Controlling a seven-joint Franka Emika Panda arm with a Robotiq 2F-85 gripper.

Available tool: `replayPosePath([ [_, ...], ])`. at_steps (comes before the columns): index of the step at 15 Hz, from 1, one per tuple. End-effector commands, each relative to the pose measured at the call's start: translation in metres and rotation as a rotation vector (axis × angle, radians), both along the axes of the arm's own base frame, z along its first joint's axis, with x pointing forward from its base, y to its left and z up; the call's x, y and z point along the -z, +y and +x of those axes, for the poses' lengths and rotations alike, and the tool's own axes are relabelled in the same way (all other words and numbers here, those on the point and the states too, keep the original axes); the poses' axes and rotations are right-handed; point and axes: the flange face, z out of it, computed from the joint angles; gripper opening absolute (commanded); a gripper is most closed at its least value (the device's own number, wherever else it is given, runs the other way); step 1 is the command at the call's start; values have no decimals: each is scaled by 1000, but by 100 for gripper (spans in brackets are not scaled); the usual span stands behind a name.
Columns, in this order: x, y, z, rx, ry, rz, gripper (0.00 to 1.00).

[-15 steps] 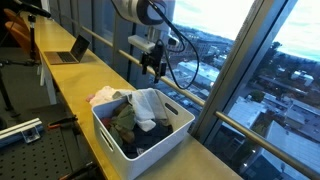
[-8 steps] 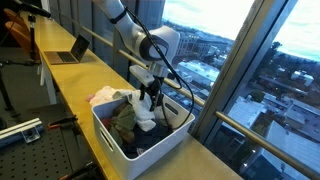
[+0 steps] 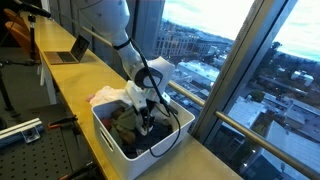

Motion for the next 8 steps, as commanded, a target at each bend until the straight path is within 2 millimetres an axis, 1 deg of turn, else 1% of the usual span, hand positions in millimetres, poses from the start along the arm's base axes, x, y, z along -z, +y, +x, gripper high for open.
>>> replayPosePath([
  [1, 36, -10, -3, 22, 26, 13, 100],
  [2, 41, -11, -3, 24, 33, 14, 100],
  [3, 43, -12, -3, 25, 36, 15, 98],
  [4, 44, -11, -3, 30, 39, 17, 74],
  [5, 43, -9, -3, 30, 39, 19, 73],
  [6, 40, -8, -2, 30, 35, 18, 69],
  [8, 31, -5, -1, 27, 25, 21, 53],
])
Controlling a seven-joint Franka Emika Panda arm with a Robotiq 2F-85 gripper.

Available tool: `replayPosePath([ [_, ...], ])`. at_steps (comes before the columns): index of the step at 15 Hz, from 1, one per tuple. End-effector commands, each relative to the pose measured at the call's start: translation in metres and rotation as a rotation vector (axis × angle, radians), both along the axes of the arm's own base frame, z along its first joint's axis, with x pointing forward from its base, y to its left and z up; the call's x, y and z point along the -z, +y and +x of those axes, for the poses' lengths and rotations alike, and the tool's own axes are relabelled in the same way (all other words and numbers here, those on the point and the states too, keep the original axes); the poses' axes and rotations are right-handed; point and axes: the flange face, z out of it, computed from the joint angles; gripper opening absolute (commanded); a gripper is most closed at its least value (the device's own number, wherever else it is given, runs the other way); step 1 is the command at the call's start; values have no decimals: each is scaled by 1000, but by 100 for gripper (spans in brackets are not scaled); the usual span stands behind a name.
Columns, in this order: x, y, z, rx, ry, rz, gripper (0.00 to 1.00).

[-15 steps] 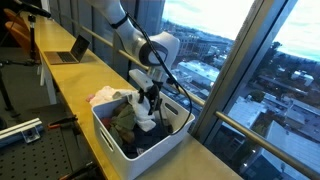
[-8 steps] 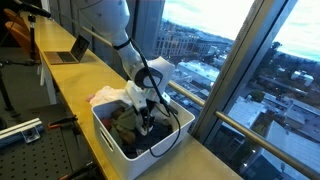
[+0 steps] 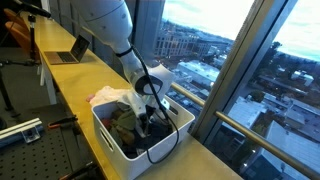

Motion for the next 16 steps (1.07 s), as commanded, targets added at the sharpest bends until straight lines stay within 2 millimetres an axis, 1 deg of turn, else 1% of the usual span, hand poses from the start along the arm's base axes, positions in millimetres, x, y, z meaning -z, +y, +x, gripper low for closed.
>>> replayPosePath([
  [1, -1, 3, -2, 5, 1, 15, 46],
  [3, -12, 6, -1, 1, -7, 20, 31],
  [5, -31, 12, -2, -4, -15, 22, 16],
  [7, -59, 16, -2, -15, -42, 7, 2],
  [10, -110, 24, -3, -25, -92, 1, 0],
  [13, -176, 37, -3, -48, -164, -9, 0],
  [15, -221, 55, -1, -69, -208, -8, 0],
  [16, -243, 69, -1, -86, -234, -9, 0],
])
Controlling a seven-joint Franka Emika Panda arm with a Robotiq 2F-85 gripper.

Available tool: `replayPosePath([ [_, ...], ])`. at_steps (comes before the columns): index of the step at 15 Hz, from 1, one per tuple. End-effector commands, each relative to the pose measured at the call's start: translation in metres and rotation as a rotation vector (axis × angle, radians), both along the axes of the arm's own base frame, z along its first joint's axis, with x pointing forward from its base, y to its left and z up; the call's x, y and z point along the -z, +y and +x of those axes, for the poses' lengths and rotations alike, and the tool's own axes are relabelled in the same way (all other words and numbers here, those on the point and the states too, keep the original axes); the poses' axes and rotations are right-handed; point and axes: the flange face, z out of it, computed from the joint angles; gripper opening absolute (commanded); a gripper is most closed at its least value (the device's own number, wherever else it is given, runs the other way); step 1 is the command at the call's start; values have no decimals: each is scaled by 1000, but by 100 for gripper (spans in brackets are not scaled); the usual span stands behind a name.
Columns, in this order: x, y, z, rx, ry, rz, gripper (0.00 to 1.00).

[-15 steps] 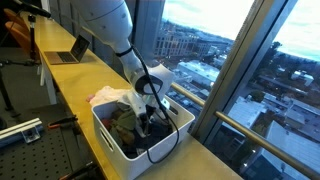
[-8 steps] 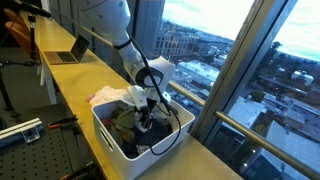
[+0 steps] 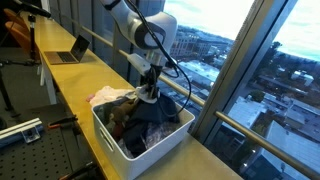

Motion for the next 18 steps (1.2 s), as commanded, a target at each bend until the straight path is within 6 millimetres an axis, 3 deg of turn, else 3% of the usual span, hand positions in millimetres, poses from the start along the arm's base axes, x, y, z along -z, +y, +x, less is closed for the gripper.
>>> replayPosePath([
  [1, -82, 47, -11, -54, -77, -11, 0],
  [4, -134, 110, -19, -153, -138, -28, 0],
  [7, -169, 189, -34, -265, -168, -70, 0],
  [12, -195, 322, -66, -421, -176, -134, 0],
  [15, -185, 360, -74, -472, -156, -143, 0],
  [18, -167, 367, -69, -486, -128, -146, 0],
])
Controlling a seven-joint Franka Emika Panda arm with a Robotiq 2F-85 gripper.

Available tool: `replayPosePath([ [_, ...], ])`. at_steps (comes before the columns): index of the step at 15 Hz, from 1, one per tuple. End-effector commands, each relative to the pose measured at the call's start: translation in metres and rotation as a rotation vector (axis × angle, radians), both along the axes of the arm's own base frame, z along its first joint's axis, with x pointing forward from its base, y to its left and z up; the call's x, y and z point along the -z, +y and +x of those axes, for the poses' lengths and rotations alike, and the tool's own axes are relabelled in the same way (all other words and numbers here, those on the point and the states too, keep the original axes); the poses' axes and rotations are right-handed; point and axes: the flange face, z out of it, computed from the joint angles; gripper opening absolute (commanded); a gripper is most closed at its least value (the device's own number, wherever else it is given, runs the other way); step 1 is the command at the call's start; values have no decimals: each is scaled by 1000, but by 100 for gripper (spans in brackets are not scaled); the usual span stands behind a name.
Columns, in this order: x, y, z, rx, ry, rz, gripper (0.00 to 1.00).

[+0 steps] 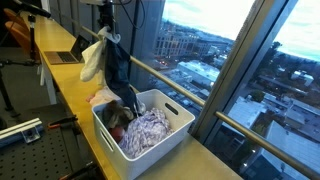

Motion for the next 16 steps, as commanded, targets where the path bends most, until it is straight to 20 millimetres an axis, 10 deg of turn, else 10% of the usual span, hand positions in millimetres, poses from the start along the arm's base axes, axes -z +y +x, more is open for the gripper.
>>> replayPosePath([
  [1, 11, -1, 19, 5, 18, -24, 0],
  [16, 31, -56, 59, 94, 44, -16, 0],
])
